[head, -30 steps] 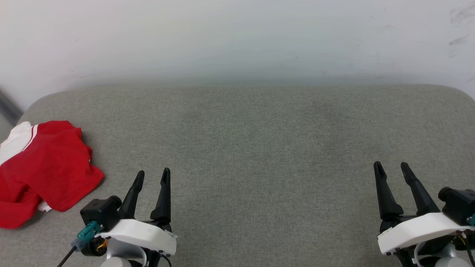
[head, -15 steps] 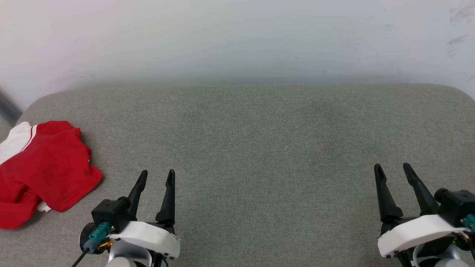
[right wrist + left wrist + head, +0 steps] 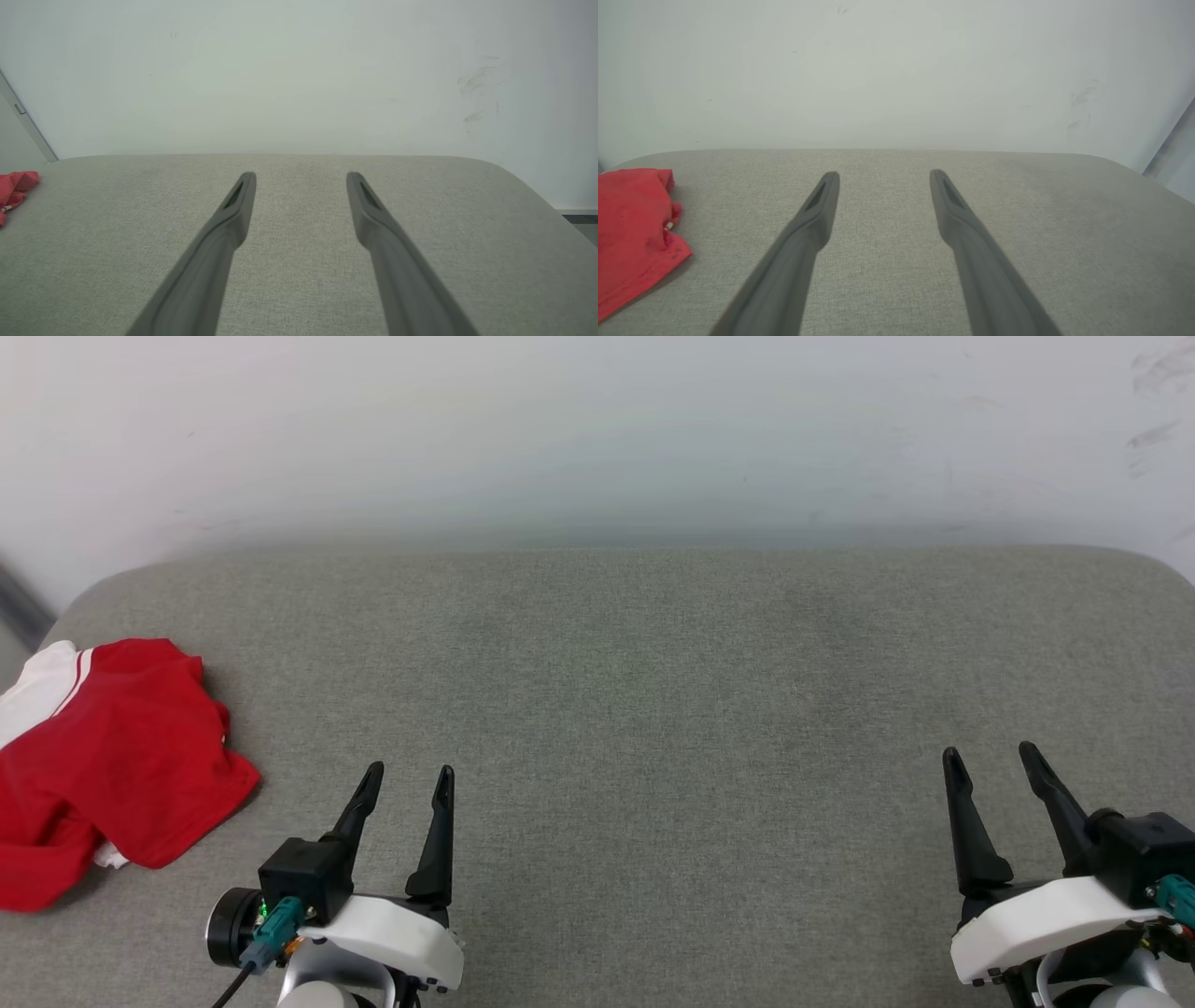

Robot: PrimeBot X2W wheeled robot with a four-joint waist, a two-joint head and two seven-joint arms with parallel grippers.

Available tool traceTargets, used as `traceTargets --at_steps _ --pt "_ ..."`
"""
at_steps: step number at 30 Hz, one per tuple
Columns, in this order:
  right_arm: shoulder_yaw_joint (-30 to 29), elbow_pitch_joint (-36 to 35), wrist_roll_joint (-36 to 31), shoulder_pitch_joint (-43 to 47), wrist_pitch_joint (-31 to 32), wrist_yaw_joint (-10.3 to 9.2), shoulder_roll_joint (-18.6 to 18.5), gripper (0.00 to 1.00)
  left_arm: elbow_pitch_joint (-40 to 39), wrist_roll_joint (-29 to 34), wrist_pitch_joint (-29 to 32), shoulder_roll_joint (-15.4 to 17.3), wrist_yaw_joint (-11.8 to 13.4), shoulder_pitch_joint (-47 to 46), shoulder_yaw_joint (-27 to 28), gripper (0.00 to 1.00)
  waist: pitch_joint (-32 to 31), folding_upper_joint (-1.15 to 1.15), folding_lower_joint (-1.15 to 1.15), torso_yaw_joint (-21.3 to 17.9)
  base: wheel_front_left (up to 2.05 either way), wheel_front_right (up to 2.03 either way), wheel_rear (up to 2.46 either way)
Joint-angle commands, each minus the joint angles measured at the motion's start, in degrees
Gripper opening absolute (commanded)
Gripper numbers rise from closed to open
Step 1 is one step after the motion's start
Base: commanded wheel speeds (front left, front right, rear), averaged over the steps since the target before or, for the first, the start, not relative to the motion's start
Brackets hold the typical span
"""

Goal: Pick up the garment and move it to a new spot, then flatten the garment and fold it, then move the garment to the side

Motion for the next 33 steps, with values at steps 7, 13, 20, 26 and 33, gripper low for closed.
traceTargets --at_steps 7,13,20,26,33 --pt "-0.2 -0.6 -2.7 0.2 -0.7 -0.02 0.1 1.00 0.4 3.2 -1.2 -0.1 0.0 -0.8 -0.4 1.00 0.1 0.00 0.00 0.2 0.00 0.00 0.00" --pt "-0.5 -0.5 -3.4 0.3 -1.1 -0.02 0.1 1.00 0.6 4.1 -1.5 -0.2 0.0 -1.0 -0.5 1.00 0.1 0.00 0.00 0.6 0.00 0.00 0.00" --pt "-0.7 -0.7 -3.1 0.1 -1.3 -0.02 0.1 1.00 0.9 3.5 -1.4 -0.3 0.0 -1.3 -0.5 1.00 0.2 0.00 0.00 1.7 0.00 0.00 0.00" --pt "-0.8 -1.2 -3.4 -0.2 -1.5 -0.02 0.1 1.00 1.0 3.2 -1.4 -0.4 0.0 -1.8 0.2 1.00 0.5 0.00 0.00 4.0 0.00 0.00 0.00" --pt "-0.6 -2.3 -4.3 -0.6 -1.2 -0.02 0.1 1.00 1.1 2.9 -1.4 -0.6 0.4 -2.8 1.6 1.00 0.6 0.00 0.00 9.4 0.00 0.00 0.00"
